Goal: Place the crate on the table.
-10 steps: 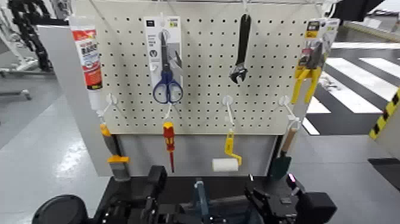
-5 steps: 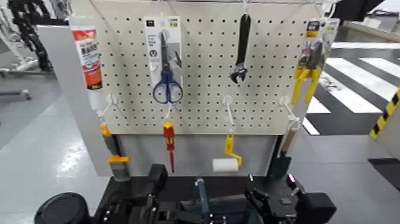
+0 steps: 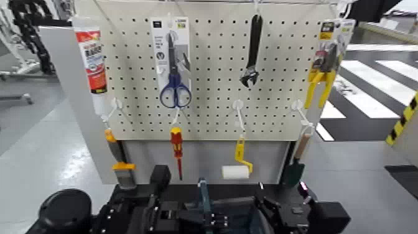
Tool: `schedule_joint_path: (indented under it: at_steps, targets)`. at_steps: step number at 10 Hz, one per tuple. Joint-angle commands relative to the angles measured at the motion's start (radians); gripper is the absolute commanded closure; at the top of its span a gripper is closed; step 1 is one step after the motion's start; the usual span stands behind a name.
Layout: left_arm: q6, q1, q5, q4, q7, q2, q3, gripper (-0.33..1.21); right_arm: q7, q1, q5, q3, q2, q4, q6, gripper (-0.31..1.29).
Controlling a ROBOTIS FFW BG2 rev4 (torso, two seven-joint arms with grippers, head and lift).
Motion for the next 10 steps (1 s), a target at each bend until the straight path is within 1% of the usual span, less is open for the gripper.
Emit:
schedule_joint_path:
  at_steps: [1,2,5,7,10]
  targets:
    - [-0.045,-0.071,-0.194,0.035,-0.193,0.012,-0.064,1.18,0.000,-0.003,-0.002,0.003,0.000,0.004,-0.008,0.14]
    - [-0.057,-0.091,-0.246,0.053,-0.249,0.012,-0.078,1.18,0.000,-0.003,-0.002,0.003,0.000,0.006,-0.009,0.14]
    - [-0.094,-0.140,-0.332,0.101,-0.357,0.013,-0.121,1.18,0.002,-0.007,-0.005,0.008,-0.002,0.011,-0.015,0.14]
    - [-0.128,-0.184,-0.421,0.144,-0.464,0.004,-0.166,1.18,0.002,-0.007,-0.008,0.009,-0.003,0.011,-0.017,0.14]
    - [-0.157,-0.221,-0.442,0.196,-0.515,0.001,-0.208,1.18,0.002,-0.010,-0.011,0.012,-0.005,0.015,-0.020,0.14]
